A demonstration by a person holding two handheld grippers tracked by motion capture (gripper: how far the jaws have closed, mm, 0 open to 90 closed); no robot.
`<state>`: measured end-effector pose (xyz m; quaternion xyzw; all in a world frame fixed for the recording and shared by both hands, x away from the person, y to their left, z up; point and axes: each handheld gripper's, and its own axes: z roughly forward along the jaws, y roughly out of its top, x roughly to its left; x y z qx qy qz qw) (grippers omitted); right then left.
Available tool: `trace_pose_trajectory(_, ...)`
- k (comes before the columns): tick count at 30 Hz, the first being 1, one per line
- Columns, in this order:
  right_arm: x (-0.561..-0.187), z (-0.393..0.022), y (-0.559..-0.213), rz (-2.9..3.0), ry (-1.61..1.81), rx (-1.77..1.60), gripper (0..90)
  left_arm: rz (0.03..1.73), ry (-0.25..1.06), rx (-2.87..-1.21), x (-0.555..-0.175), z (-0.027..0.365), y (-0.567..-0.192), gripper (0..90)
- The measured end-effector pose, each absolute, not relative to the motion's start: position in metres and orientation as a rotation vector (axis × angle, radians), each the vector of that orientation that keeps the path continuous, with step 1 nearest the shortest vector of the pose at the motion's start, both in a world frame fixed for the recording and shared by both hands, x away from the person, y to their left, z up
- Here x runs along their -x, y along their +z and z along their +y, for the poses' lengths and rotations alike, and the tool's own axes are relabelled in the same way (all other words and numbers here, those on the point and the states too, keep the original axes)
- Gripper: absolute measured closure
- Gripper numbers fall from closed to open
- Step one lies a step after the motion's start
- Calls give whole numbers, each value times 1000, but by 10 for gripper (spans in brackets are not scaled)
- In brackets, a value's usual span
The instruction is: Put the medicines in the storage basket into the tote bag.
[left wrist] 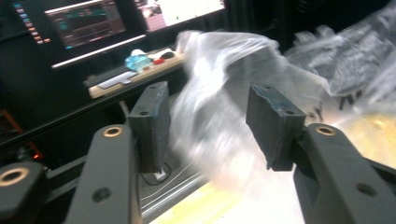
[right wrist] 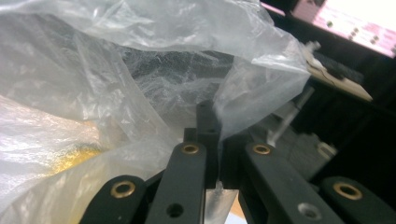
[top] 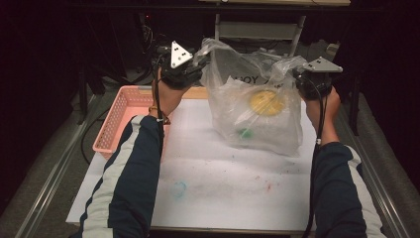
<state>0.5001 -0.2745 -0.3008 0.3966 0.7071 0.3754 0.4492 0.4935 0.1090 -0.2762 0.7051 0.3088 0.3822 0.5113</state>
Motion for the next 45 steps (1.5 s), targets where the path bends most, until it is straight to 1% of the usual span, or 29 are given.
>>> trace_pose_trajectory(1,-502,-277,-303,1747,906,-992,900,754,926,-1686,-493,111,-276,442)
trace_pose_trajectory(5,-507,-289,-310,1737,897,-1054,900,738,923,-1706,-490,115,-276,449)
trace_pose_trajectory(9,-508,-298,-316,1732,906,-1090,900,695,926,-1748,-482,114,-287,450)
trace_pose_trajectory(16,-504,-298,-320,1732,923,-1080,900,623,919,-1823,-464,111,-311,462)
trace_pose_trajectory(24,-493,-296,-312,1720,966,-1026,885,558,896,-1823,-437,116,-324,459)
trace_pose_trajectory(27,-490,-296,-309,1715,975,-1014,811,537,887,-1834,-426,117,-326,449)
trace_pose_trajectory(29,-488,-295,-307,1717,965,-1006,785,519,879,-1846,-420,119,-328,449)
trace_pose_trajectory(31,-485,-295,-304,1712,979,-991,736,499,864,-1860,-414,121,-330,449)
trace_pose_trajectory(33,-483,-294,-302,1703,979,-980,729,490,858,-1874,-410,121,-333,449)
trace_pose_trajectory(34,-482,-294,-300,1703,975,-972,699,494,858,-1876,-408,122,-335,446)
trace_pose_trajectory(35,-482,-293,-300,1702,979,-973,667,501,869,-1878,-406,122,-339,404)
trace_pose_trajectory(36,-481,-293,-300,1697,980,-975,622,506,876,-1880,-405,122,-342,384)
trace_pose_trajectory(38,-481,-291,-300,1695,980,-982,571,525,868,-1881,-403,122,-349,367)
trace_pose_trajectory(39,-481,-290,-300,1699,981,-984,531,540,874,-1884,-403,121,-354,343)
trace_pose_trajectory(40,-481,-288,-300,1696,969,-983,490,552,878,-1889,-402,121,-358,339)
trace_pose_trajectory(42,-480,-286,-299,1676,979,-989,444,576,881,-1887,-402,122,-364,312)
trace_pose_trajectory(44,-479,-285,-297,1666,1000,-991,400,593,867,-1887,-403,124,-368,309)
trace_pose_trajectory(45,-479,-285,-296,1671,1006,-989,383,599,859,-1888,-404,125,-369,294)
